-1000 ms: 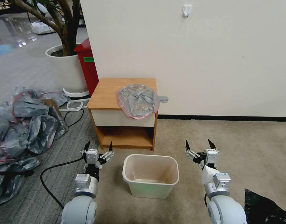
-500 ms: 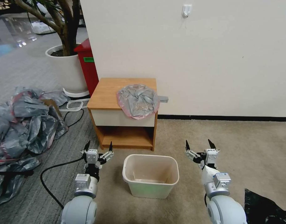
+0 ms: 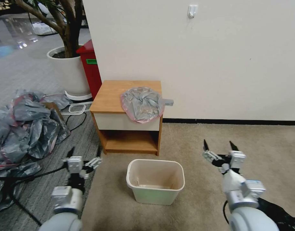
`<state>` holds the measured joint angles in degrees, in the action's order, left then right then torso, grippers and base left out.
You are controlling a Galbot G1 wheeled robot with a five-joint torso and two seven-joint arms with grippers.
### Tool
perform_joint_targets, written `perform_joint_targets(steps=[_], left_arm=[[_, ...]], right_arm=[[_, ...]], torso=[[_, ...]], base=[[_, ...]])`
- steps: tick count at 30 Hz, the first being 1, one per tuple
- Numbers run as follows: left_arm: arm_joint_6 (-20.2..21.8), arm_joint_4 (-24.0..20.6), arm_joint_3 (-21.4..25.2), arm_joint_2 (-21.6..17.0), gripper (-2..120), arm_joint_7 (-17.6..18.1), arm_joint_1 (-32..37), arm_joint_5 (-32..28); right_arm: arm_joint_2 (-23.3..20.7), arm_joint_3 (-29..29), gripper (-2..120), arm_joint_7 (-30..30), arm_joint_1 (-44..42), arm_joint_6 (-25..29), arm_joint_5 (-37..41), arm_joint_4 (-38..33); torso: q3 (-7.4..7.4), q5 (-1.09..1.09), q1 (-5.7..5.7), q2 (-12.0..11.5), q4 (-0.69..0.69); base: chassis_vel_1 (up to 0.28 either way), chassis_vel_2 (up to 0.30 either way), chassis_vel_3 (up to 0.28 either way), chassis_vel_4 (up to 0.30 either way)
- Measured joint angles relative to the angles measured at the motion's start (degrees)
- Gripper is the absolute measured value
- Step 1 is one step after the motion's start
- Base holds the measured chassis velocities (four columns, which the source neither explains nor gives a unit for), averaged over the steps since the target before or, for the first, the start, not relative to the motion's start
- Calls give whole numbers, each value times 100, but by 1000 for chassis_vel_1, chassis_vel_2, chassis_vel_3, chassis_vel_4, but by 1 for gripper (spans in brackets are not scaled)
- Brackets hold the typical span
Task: Pick up the garbage bag from the table and place it over the trash can.
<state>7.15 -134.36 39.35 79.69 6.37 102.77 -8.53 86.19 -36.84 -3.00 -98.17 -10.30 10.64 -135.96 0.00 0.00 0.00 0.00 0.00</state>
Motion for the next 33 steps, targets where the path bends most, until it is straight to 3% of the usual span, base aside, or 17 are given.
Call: perform_joint_targets(steps=[4, 7, 15, 20, 24, 26, 27, 33], left_arm=[[261, -704, 281, -227, 100, 234, 502, -311], [404, -921, 443, -356, 100, 367, 786, -481], [495, -941, 532, -428, 100, 449, 951, -586], [676, -933, 578, -814, 100, 357, 943, -819], [701, -918, 581, -877, 100, 325, 930, -846], [701, -918, 581, -878, 100, 324, 930, -846], [701, -912, 581, -880, 100, 320, 926, -846], [633, -904, 597, -906, 100, 315, 981, -880]], right_arm=[[11, -194, 100, -111, -341, -373, 387, -708], [41, -145, 100, -142, -527, -527, 581, -781], [18, -108, 100, -137, -479, -490, 684, -743], [0, -39, 100, -151, -195, -313, 1186, -457], [-79, 104, 100, -371, 408, -302, 2447, 25], [-86, 108, 100, -385, 443, -305, 2521, 50], [-164, 171, 100, -526, 816, -349, 3208, 309], [-291, 380, 100, -972, 1861, -382, 4547, 1008]], torso=[[0, 2, 0, 0, -1], [0, -4, 0, 0, 2], [0, 0, 0, 0, 0], [0, 1, 0, 0, 2], [0, 0, 0, 0, 0], [0, 0, 0, 0, -1], [0, 0, 0, 0, 0], [1, 0, 0, 0, -1]], base=[[0, 0, 0, 0], [0, 0, 0, 0], [0, 0, 0, 0], [0, 0, 0, 0], [0, 0, 0, 0], [0, 0, 0, 0], [0, 0, 0, 0], [0, 0, 0, 0]])
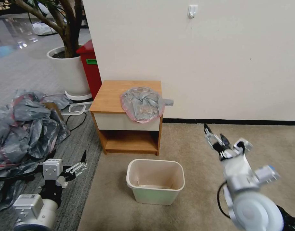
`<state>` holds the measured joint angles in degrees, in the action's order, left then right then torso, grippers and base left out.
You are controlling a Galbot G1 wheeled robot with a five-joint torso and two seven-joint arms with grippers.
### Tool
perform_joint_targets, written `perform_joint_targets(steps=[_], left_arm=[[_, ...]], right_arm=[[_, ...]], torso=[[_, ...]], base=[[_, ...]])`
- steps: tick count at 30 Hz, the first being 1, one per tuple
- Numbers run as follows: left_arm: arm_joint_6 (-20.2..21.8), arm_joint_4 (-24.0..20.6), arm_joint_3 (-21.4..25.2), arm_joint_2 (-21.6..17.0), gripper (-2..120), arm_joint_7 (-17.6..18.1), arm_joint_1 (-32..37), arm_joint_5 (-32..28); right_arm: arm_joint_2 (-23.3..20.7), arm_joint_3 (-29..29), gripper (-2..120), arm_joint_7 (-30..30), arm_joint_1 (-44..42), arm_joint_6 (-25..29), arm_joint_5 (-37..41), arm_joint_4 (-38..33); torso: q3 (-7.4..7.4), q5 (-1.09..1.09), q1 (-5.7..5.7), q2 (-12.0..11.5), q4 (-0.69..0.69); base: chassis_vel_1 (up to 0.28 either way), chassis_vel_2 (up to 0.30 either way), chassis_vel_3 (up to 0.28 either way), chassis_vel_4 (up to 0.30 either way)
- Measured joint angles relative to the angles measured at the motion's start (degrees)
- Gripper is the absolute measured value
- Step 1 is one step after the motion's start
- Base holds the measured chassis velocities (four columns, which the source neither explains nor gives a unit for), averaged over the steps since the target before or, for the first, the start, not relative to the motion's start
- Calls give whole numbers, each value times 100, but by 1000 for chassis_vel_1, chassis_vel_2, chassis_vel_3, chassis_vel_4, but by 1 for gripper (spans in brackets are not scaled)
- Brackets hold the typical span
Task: Pick up the garbage bag from the table and place it over the trash can.
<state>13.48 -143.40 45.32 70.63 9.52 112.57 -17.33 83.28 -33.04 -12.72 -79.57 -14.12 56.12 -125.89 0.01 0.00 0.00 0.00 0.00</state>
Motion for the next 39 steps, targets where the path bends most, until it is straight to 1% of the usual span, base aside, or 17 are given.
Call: perform_joint_targets(steps=[1, 2, 5, 6, 7, 9, 11, 13, 15, 16, 19, 20, 22, 23, 25, 38, 39], left_arm=[[-73, 2, 15, -24, 100, -5, 46, -19], [-73, 2, 15, -24, 100, -5, 46, -19], [-277, 5, 49, -88, 100, -33, 161, -57], [-290, 6, 51, -92, 100, -36, 166, -60], [-290, 6, 51, -92, 100, -36, 166, -60], [-303, 8, 52, -95, 100, -39, 170, -62], [-306, 10, 52, -96, 100, -40, 172, -63], [-307, 10, 53, -96, 100, -40, 171, -63], [-333, 11, 86, -111, 100, -41, 179, -95], [-333, 11, 86, -111, 100, -41, 179, -95], [-471, 12, 246, -197, 100, -41, 233, -247], [-478, 12, 265, -205, 100, -41, 235, -265], [-488, 13, 299, -221, 100, -41, 241, -288], [-507, 13, 353, -247, 100, -40, 249, -322], [-516, 14, 378, -261, 100, -39, 254, -343], [-513, 16, 455, -192, 100, -38, 276, -367], [-512, 16, 455, -190, 100, -38, 276, -366]], right_arm=[[2, 57, 100, -118, 249, 0, 284, 183], [2, 57, 100, -118, 249, 0, 284, 183], [61, 229, 100, -401, 817, -12, 983, 665], [86, 260, 100, -465, 943, -27, 1154, 784], [86, 260, 100, -465, 943, -27, 1154, 784], [180, 304, 100, -609, 1282, -175, 1563, 1132], [236, 348, 100, -647, 1560, -267, 1758, 1413], [246, 359, 100, -650, 1624, -289, 1798, 1476], [295, 446, 100, -656, 1985, -349, 1986, 1813], [295, 446, 100, -656, 1985, -349, 1986, 1813], [376, 533, 100, -654, 2343, -352, 2075, 2165], [412, 559, 100, -641, 2471, -351, 2097, 2289], [435, 566, 100, -639, 2540, -349, 2118, 2363], [483, 581, 100, -632, 2662, -349, 2159, 2509], [566, 597, 100, -616, 2877, -336, 2182, 2809], [722, 600, 100, -595, 3365, -276, 2211, 3728], [726, 616, 97, -590, 3398, -254, 2231, 3786]], torso=[[0, 1, 0, 0, 0], [0, 1, 0, 0, 0], [0, 1, 0, 0, 0], [0, 1, 0, 0, 0], [0, 1, 0, 0, 0], [0, 0, 0, 0, 0], [0, 0, 0, 0, 0], [0, 0, 0, 0, 0], [0, 0, 0, 0, 0], [0, 0, 0, 0, 0], [0, -1, 0, 0, 0], [0, 2, 0, 0, 0], [0, 3, 0, 0, -1], [0, -1, 0, 0, 1], [0, 1, 0, 0, 0], [0, 0, 0, 0, 0], [0, 0, 0, 0, 0]], base=[[0, 0, 0, 0], [0, 0, 0, 0], [0, 0, 0, 0], [0, 0, 0, 0], [0, 0, 0, 0], [0, 0, 0, 0], [0, 0, 0, 0], [0, 0, 0, 0], [0, 0, 0, 0], [0, 0, 0, 0], [0, 0, 0, 0], [0, 0, 0, 0], [0, 0, 0, 0], [0, 0, 0, 0], [0, 0, 0, 0], [0, 0, 0, 0], [0, 0, 0, 0]])
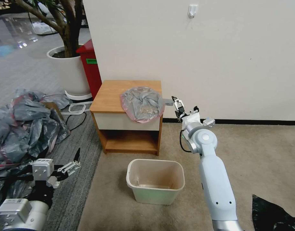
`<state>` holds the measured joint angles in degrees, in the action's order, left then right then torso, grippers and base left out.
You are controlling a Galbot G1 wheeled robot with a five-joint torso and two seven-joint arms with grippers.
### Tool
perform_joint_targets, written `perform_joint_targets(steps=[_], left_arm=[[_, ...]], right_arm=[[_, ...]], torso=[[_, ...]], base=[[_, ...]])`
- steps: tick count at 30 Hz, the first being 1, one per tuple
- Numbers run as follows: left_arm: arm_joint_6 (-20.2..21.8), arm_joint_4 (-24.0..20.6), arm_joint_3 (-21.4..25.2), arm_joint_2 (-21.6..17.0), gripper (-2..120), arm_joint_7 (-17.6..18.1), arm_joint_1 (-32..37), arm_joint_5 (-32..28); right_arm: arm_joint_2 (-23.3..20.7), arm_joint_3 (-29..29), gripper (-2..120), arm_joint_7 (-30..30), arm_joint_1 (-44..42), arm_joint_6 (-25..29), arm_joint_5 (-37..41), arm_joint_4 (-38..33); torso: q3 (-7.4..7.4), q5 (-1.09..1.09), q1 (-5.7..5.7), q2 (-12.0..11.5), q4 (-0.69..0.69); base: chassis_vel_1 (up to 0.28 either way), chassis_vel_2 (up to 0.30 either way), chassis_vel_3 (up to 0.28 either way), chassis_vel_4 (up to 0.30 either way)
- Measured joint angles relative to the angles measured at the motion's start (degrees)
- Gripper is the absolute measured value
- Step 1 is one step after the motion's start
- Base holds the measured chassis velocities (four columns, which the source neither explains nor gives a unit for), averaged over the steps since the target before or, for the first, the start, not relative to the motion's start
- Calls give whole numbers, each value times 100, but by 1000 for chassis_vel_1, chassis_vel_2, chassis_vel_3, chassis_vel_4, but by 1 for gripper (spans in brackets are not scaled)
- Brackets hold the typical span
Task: Pick up the garbage bag from the table and place it over the trash can.
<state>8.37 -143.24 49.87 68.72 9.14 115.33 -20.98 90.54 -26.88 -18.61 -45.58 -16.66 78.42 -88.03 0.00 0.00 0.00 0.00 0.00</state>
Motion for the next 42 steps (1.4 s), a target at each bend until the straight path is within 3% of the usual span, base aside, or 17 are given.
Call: perform_joint_targets(steps=[9, 12, 14, 16, 18, 28, 38, 42], left_arm=[[7, 0, -41, 44, 100, -8, -16, 3], [13, 0, -53, 58, 100, -14, -22, 8], [13, 0, -51, 57, 100, -14, -22, 8], [13, 0, -29, 57, 100, -15, -22, 9], [13, 0, -28, 56, 100, -15, -22, 9], [13, 0, -33, 50, 100, -15, -31, 9], [19, 0, -52, 34, 100, -15, -47, 13], [19, 0, -58, 14, 100, -15, -67, 13]], right_arm=[[1, 63, 72, 144, 221, 54, 56, 243], [15, 78, 56, 157, 276, 55, 56, 306], [19, 81, 54, 157, 280, 55, 56, 312], [34, 90, 42, 167, 290, 56, 56, 330], [36, 91, 39, 169, 293, 57, 55, 337], [12, 101, 2, 136, 291, 75, 67, 337], [-44, 181, 0, -145, 144, 125, 214, -23], [-188, 309, 0, -397, -183, 210, 406, -683]], torso=[[0, 0, 0, 0, 0], [0, 0, 0, 0, 0], [0, 0, 0, 0, 0], [0, 0, 0, 0, 0], [0, 0, 0, 0, 0], [0, 0, 0, 0, 0], [0, 0, 0, 0, 0], [-1, 0, 0, 1, 0]], base=[[0, 0, 0, 0], [0, 0, 0, 0], [0, 0, 0, 0], [0, 0, 0, 0], [0, 0, 0, 0], [0, 0, 0, 0], [0, 0, 0, 0], [0, 0, 0, 0]])
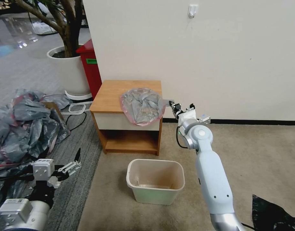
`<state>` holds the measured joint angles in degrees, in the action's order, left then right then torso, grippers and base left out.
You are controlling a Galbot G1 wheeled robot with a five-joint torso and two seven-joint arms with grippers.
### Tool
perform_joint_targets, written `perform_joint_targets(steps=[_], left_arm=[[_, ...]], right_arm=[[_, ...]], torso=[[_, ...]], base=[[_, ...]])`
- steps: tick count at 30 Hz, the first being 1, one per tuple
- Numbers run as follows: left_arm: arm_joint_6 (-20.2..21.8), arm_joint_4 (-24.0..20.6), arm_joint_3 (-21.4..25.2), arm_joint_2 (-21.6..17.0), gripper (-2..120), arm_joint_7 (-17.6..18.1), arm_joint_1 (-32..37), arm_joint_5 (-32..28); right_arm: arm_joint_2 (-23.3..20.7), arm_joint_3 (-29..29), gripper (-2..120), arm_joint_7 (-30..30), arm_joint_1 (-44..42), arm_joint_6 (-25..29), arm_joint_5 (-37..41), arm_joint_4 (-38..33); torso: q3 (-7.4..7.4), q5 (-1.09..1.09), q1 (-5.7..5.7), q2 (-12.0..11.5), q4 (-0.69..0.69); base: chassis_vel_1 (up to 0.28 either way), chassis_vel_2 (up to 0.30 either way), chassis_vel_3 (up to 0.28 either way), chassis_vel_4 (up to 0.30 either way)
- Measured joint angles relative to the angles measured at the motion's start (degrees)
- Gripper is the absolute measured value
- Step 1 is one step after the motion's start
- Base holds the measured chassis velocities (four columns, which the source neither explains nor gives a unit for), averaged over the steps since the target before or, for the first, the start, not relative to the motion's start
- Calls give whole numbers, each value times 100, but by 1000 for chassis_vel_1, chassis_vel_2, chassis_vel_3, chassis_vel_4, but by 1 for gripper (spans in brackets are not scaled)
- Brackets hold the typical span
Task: Pick up the garbage bag from the table and place it over the trash can.
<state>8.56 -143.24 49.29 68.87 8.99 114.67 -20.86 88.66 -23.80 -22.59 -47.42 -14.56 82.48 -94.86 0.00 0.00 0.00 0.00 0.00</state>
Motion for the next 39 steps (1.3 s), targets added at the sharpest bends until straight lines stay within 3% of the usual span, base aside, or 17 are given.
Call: perform_joint_targets(steps=[12, 27, 39], left_arm=[[0, 0, -107, -27, 100, 0, -93, 4], [-1, 1, -124, -108, 100, 0, -254, -30], [20, 0, -164, -153, 100, -7, -374, -90]], right_arm=[[-146, 506, 0, -415, -1154, 177, 80, -1330], [-210, 1101, 0, -852, -2394, 365, -87, -2361], [-358, 1203, 0, -910, -3328, 370, -619, -2861]], torso=[[0, 1, 0, 0, 0], [0, 0, 0, 0, 0], [0, 0, 0, 0, 0]], base=[[0, 0, 0, 0], [0, 0, 0, 0], [0, 0, 0, 0]])
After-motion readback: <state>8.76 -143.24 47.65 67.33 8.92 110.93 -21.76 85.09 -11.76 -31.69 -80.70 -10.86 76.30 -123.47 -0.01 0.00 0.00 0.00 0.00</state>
